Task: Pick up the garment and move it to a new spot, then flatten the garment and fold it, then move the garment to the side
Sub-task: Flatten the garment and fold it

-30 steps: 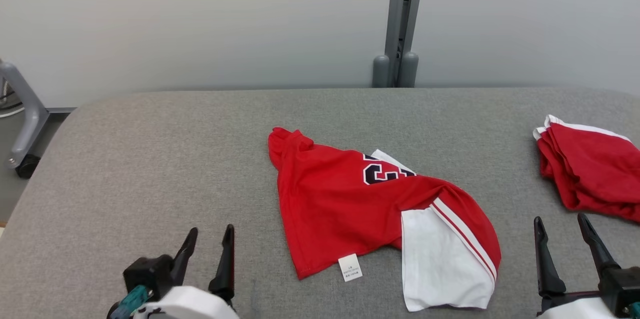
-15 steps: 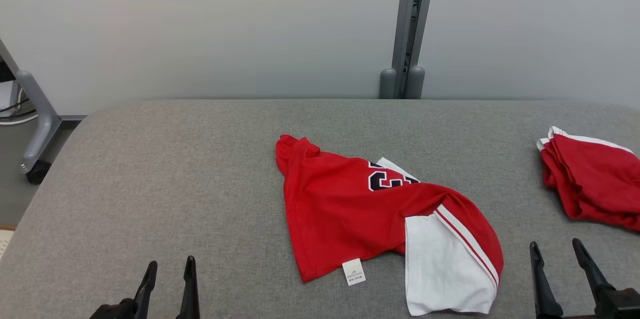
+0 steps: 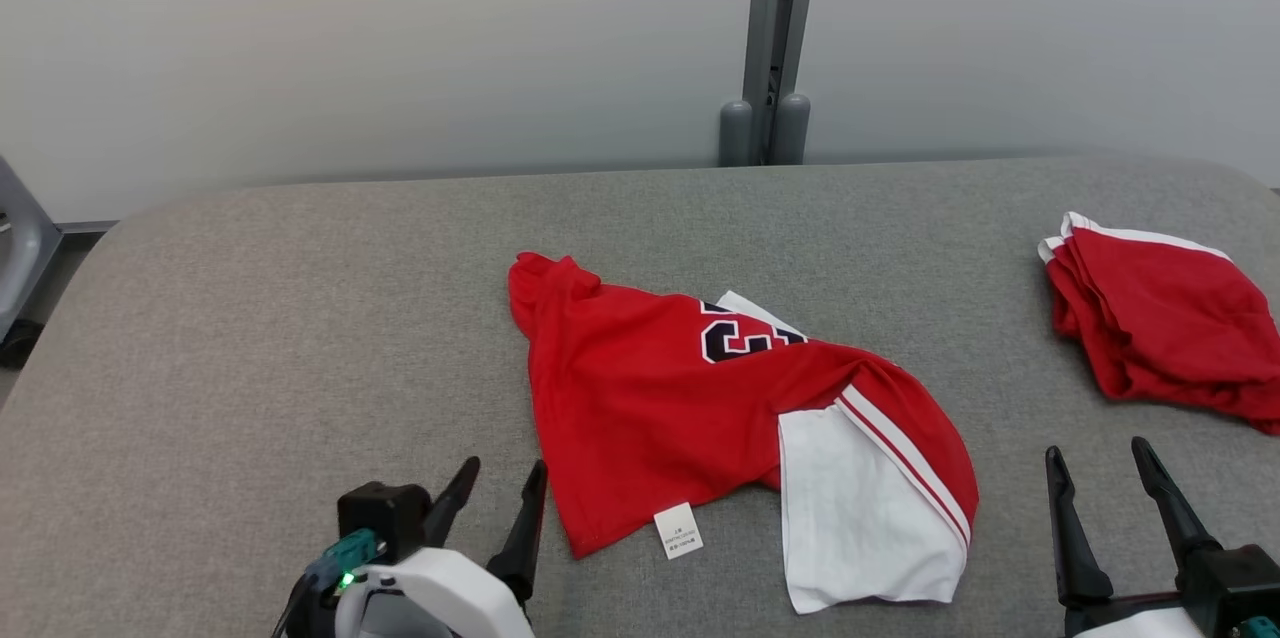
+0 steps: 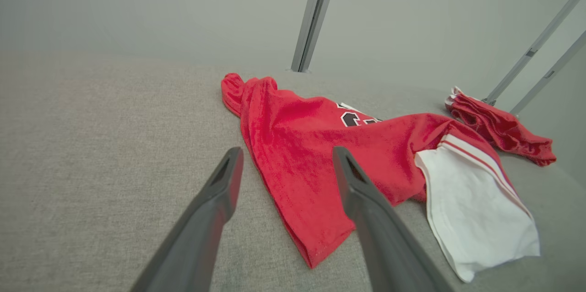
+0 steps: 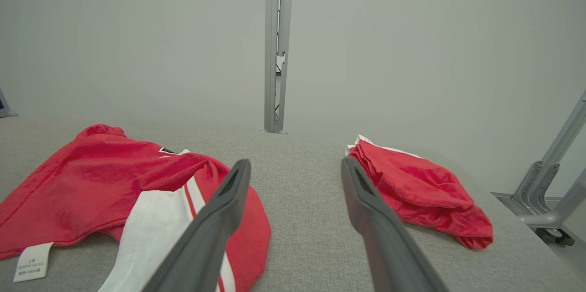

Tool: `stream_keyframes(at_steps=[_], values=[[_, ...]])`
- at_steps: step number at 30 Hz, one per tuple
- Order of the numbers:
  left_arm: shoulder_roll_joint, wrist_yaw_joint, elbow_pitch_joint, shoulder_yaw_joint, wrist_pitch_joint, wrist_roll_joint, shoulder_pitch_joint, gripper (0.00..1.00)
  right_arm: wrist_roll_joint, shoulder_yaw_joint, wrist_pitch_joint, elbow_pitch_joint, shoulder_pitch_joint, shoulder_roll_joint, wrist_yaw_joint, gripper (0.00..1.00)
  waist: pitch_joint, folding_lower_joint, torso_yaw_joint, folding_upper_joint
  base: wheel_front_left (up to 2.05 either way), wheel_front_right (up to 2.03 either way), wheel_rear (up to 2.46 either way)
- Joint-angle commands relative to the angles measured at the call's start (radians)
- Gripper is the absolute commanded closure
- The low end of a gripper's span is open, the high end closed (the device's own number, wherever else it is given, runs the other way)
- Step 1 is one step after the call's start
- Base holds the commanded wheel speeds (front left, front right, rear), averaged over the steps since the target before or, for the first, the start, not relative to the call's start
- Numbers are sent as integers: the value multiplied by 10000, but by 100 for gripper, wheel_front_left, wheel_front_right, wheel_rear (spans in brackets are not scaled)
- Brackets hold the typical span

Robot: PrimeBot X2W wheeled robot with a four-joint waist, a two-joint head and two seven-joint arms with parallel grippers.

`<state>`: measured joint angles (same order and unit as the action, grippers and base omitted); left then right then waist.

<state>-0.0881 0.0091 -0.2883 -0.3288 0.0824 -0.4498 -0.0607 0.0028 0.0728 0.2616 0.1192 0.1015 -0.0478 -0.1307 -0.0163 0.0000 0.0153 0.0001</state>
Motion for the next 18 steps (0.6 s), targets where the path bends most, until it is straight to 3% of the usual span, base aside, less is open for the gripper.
stream_keyframes(at_steps=[1, 5, 14, 17, 18], values=[[62, 19, -363, -134, -563, -237, -310, 0, 19, -57, 51, -56, -157, -53, -2, 0, 169, 0, -178, -1, 0, 0, 0], [217, 225, -1117, -404, -1713, -594, -1026, 0, 106, -229, 51, -177, -419, -53, 0, 0, 563, 0, -509, -1, 0, 0, 0], [303, 525, -2223, -654, -2367, -979, -1746, 0, 258, -143, 52, -337, -895, -49, -2, 0, 1474, 0, -976, -1, 0, 0, 0], [322, 360, -2578, -711, -2382, -1185, -1857, 0, 310, -89, 52, -327, -977, -53, -2, 0, 1652, 0, -1007, -1, 0, 0, 0], [327, 266, -2680, -756, -2396, -1264, -1876, 4, 321, -77, 52, -323, -999, -52, -2, 0, 1688, 0, -1006, -1, 0, 0, 0]])
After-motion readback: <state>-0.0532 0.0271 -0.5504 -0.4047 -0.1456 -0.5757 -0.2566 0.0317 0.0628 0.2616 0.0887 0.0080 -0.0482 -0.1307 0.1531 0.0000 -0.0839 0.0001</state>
